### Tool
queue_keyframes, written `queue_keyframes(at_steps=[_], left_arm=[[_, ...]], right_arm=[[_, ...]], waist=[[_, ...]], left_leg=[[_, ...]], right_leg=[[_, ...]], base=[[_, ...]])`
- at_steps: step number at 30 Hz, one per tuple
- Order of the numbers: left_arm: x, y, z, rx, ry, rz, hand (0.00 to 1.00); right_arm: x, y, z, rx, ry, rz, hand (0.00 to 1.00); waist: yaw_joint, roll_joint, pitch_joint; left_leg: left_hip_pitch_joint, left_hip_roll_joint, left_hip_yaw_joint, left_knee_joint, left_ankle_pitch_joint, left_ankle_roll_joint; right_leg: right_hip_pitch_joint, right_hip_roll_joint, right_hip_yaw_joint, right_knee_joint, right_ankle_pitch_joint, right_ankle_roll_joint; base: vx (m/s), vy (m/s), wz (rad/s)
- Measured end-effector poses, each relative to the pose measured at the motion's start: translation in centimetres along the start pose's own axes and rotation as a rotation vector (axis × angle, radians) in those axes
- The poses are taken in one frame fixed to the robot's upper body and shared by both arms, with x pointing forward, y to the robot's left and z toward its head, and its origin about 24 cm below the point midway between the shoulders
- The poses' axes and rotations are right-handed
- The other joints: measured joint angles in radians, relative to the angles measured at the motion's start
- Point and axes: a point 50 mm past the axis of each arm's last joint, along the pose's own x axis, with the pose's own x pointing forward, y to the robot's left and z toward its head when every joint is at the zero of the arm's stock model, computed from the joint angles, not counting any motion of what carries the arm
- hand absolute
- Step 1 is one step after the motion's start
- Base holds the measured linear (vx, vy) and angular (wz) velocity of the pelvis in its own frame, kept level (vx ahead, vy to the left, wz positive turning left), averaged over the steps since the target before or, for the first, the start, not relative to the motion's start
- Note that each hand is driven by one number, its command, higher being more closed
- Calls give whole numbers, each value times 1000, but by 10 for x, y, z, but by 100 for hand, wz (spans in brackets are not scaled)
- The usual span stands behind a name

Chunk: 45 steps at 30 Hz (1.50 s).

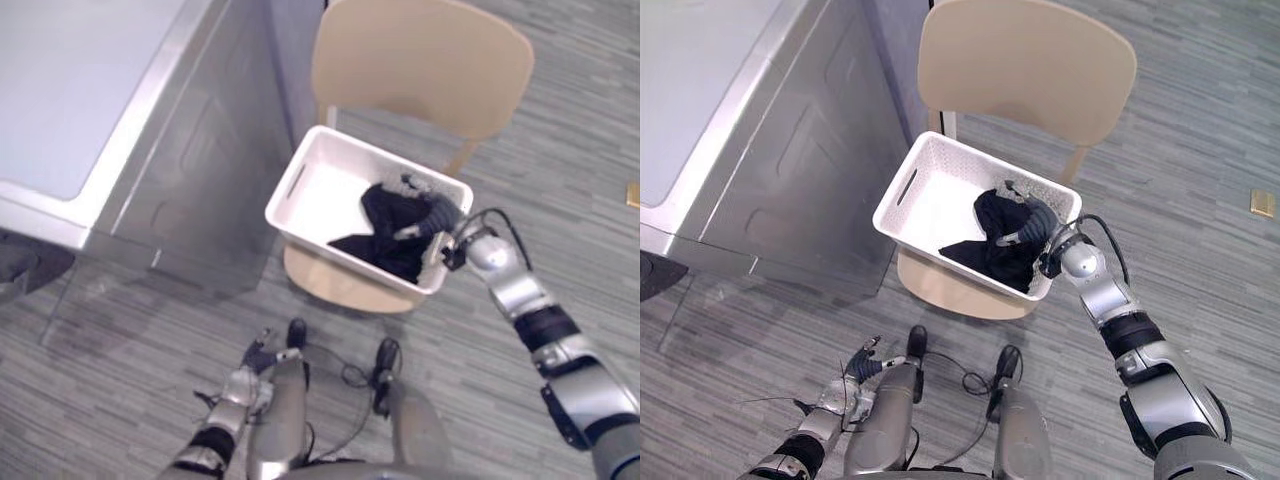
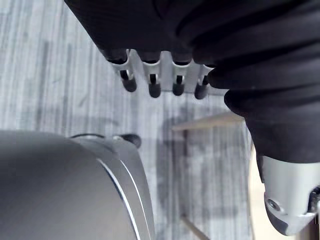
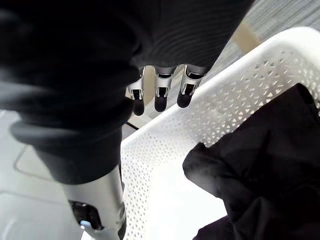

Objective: Pick up the laundry basket with both hands and put the clothes into the washing machine.

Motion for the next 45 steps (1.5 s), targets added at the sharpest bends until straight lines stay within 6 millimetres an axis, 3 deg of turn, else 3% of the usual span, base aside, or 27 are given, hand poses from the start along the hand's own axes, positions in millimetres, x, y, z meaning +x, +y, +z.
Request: queue_keyframes(at_steps=[5, 14, 18, 31, 38, 41, 42, 45], left_arm=[[2, 9, 5, 9, -12, 36, 0], [4, 13, 12, -37, -35, 97, 0], [5, 17, 21, -90, -66, 141, 0], [8, 29, 35, -177, -102, 219, 0], [10, 35, 50, -208, -149, 248, 0], [10, 36, 52, -217, -157, 251, 0], [10, 35, 53, -222, -160, 249, 0], [10, 33, 55, -233, -162, 244, 0]], right_arm=[[2, 2, -15, -144, 87, 74, 0], [6, -22, -31, -226, 198, -17, 0], [4, -33, -39, -204, 258, -92, 0], [22, -73, -8, -277, 195, -282, 0], [30, -97, 18, -402, 121, -370, 0], [27, -104, 17, -468, 133, -382, 0], [26, -106, 16, -482, 143, -384, 100], [24, -109, 13, -497, 155, -401, 100]], waist=[[27, -2, 11], [61, -4, 24], [69, -2, 27], [78, -1, 49], [78, -1, 61], [86, 0, 61], [93, 0, 61], [106, -1, 61]], left_leg=[[-44, -2, -9, 12, 4, 3], [-152, -2, -14, 50, 3, 3], [-217, 45, 61, 88, 0, 8], [-484, 54, 63, 240, -12, 27], [-614, 49, 35, 295, -17, 24], [-636, 60, 39, 297, -13, 19], [-640, 61, 38, 297, -12, 17], [-641, 60, 38, 293, -8, 11]], right_leg=[[-33, 0, -12, 1, 1, -2], [-139, -15, -23, 54, -9, -14], [-190, -17, -42, 96, -21, -18], [-463, -53, -47, 297, -79, -23], [-596, -84, -75, 415, -128, -42], [-612, -90, -93, 431, -141, -41], [-614, -92, -98, 436, -142, -42], [-616, -97, -103, 444, -143, -43]], base=[[2, 0, 4], [-2, 3, 0], [-55, -16, 5], [-26, 1, -3], [-8, -3, 8], [19, -22, 17], [39, -13, 12], [43, -2, 8]])
